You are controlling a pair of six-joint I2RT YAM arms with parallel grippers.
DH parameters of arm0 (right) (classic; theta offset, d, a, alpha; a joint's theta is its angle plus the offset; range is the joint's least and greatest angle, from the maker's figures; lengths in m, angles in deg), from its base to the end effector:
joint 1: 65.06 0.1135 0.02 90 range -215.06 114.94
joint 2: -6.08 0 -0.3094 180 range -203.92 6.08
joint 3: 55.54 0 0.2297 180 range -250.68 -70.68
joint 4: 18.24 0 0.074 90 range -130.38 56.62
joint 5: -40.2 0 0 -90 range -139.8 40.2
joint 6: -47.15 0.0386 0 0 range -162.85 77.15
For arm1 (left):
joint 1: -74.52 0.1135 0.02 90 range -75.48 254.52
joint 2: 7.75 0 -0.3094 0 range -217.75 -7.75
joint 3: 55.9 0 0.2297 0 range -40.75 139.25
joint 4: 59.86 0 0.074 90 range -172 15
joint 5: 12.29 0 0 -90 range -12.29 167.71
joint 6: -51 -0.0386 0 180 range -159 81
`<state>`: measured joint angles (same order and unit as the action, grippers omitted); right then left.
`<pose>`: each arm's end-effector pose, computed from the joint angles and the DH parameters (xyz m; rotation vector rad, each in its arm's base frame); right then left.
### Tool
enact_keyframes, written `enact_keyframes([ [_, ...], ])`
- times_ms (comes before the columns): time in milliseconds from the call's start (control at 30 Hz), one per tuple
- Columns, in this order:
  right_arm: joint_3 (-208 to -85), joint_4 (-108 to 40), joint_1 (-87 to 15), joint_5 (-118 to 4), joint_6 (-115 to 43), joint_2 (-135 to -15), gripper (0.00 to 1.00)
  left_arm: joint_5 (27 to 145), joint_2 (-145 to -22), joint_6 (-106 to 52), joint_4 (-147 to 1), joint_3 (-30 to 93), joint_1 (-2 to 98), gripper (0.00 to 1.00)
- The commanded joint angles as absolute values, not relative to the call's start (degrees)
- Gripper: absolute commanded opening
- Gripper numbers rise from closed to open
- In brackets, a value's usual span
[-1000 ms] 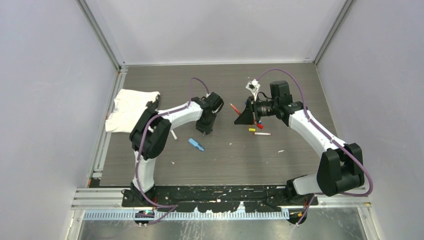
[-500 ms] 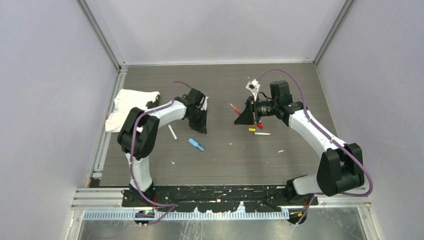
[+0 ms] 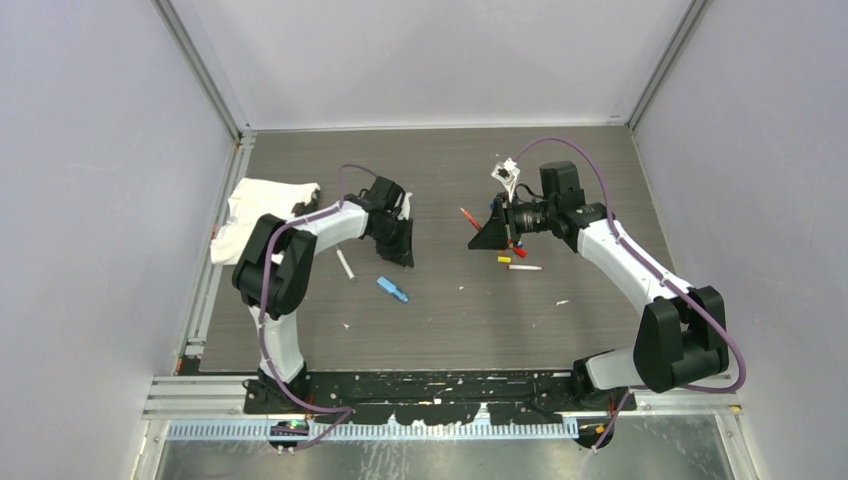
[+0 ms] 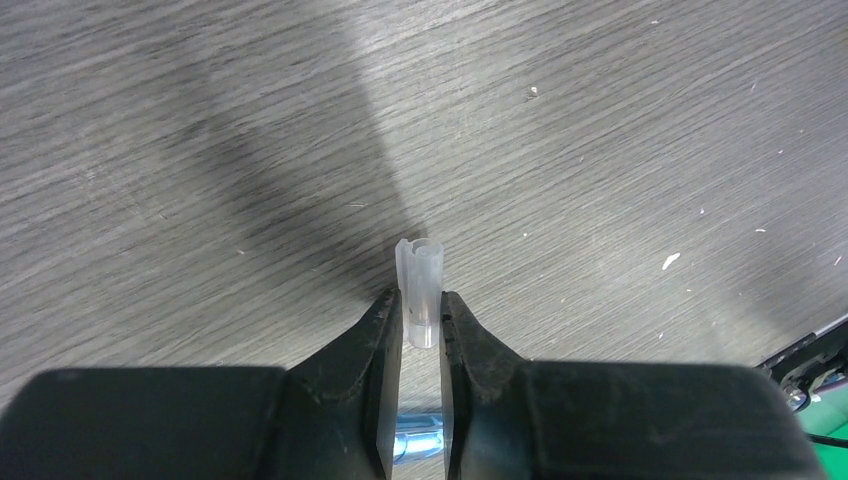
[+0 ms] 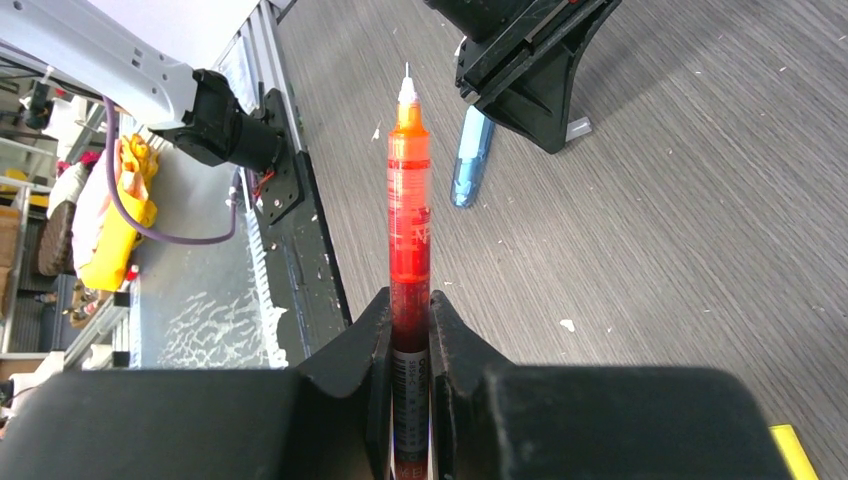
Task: Insert the pens into the pen caps
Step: Insert the pen cap onto the pen.
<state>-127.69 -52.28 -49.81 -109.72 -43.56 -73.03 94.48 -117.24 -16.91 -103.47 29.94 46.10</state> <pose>0.2421 0.1006 0.3283 -0.8354 1.9972 1.3180 0.3258 -0.1890 0.2107 0.2410 2.8327 -0.6226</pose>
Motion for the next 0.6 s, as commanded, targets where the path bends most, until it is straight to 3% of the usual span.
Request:
enact_keyframes([
  [0, -129.0, -50.7, -50.1, -111.1, -43.0, -72.0, 0.01, 91.8, -121.1, -18.7, -106.5, 25.9, 46.9, 0.19],
  [567, -128.9, -50.6, -50.1, -111.8, -43.0, -71.9, 0.01, 100.9, -119.4, -17.2, -99.4, 19.5, 53.7, 0.19],
])
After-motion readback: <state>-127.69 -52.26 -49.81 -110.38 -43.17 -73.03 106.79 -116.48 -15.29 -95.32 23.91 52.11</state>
